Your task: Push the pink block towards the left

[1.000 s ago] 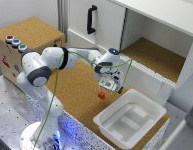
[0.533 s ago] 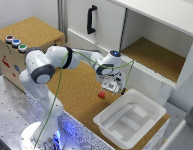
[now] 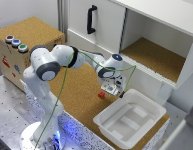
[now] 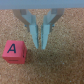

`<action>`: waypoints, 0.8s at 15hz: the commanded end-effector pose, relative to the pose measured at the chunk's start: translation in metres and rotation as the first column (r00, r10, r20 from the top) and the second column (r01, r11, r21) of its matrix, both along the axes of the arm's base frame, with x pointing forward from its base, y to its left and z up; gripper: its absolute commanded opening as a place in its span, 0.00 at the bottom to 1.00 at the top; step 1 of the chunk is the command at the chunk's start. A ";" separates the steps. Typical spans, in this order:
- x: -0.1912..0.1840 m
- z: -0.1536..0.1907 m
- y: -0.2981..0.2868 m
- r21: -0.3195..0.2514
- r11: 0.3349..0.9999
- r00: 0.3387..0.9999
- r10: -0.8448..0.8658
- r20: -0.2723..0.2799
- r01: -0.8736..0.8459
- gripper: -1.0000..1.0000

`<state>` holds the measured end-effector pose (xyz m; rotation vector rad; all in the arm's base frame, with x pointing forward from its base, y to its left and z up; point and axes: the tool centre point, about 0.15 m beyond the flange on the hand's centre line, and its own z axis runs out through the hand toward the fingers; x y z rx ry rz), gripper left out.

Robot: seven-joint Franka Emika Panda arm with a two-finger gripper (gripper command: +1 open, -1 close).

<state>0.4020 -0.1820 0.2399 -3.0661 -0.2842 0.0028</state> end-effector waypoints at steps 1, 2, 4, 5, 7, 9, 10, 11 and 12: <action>0.006 -0.020 0.011 -0.024 0.998 0.998 -0.063 -0.017 0.062 0.00; 0.003 -0.021 0.014 -0.050 0.996 0.997 -0.072 -0.015 0.071 0.00; -0.007 -0.022 0.016 -0.095 0.990 0.995 -0.102 -0.020 0.100 0.00; -0.011 -0.022 0.016 -0.107 0.988 0.993 -0.113 -0.019 0.110 0.00; -0.022 -0.028 0.017 -0.116 0.988 0.993 -0.109 -0.039 0.104 0.00; -0.026 -0.036 0.017 -0.097 0.991 0.995 -0.093 -0.047 0.088 0.00; -0.026 -0.035 0.018 -0.085 0.993 0.996 -0.080 -0.036 0.077 0.00; -0.027 -0.034 0.020 -0.080 0.995 0.997 -0.068 -0.031 0.066 0.00; -0.026 -0.033 0.024 -0.069 0.996 0.997 -0.062 -0.038 0.059 0.00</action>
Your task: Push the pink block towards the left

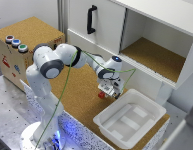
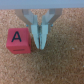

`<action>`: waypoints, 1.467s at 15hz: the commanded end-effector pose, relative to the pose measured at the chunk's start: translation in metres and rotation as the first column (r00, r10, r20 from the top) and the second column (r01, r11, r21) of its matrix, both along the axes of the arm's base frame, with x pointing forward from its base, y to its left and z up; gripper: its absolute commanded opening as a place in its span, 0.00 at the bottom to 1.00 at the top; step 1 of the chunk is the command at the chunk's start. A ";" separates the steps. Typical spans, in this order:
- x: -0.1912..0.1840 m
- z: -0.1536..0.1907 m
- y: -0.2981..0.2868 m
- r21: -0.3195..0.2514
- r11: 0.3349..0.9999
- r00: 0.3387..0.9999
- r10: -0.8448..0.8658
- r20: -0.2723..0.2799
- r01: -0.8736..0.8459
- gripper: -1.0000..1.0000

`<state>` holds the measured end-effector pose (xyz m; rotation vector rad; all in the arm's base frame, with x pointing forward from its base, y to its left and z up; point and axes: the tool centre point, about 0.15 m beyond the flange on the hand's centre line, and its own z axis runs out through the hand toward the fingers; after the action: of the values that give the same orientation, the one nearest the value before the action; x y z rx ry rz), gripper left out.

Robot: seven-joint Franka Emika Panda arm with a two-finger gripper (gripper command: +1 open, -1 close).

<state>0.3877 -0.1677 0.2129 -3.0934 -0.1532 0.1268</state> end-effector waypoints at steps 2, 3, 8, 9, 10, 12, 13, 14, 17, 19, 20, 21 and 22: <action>-0.012 -0.003 0.020 -0.035 0.999 0.998 0.042 0.037 -0.041 0.00; -0.012 -0.002 0.026 -0.033 0.999 0.999 0.037 0.038 -0.036 0.00; 0.000 -0.005 0.069 -0.056 0.998 0.999 -0.009 0.037 0.011 0.00; 0.004 -0.005 0.080 -0.062 0.998 0.999 -0.003 0.038 0.005 0.00; 0.009 -0.004 0.090 -0.059 0.998 0.999 0.000 0.039 0.002 0.00; 0.014 0.001 0.104 -0.058 0.998 0.999 0.005 0.035 -0.003 0.00; 0.014 0.003 0.109 -0.061 0.998 1.000 0.004 0.026 -0.002 0.00; 0.014 0.004 0.114 -0.061 0.998 1.000 0.001 0.013 0.000 0.00; 0.008 0.006 0.129 -0.077 0.997 1.000 0.015 -0.016 -0.016 0.00; 0.003 0.009 0.141 -0.087 0.996 0.999 0.028 -0.032 -0.031 0.00; 0.000 0.011 0.147 -0.088 0.995 0.998 0.036 -0.043 -0.040 0.00; -0.004 0.012 0.156 -0.090 0.995 0.998 0.044 -0.050 -0.048 0.00; -0.007 0.014 0.166 -0.093 0.994 0.997 0.055 -0.058 -0.061 0.00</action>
<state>0.3996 -0.0431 0.2136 -3.1164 -0.2200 0.1898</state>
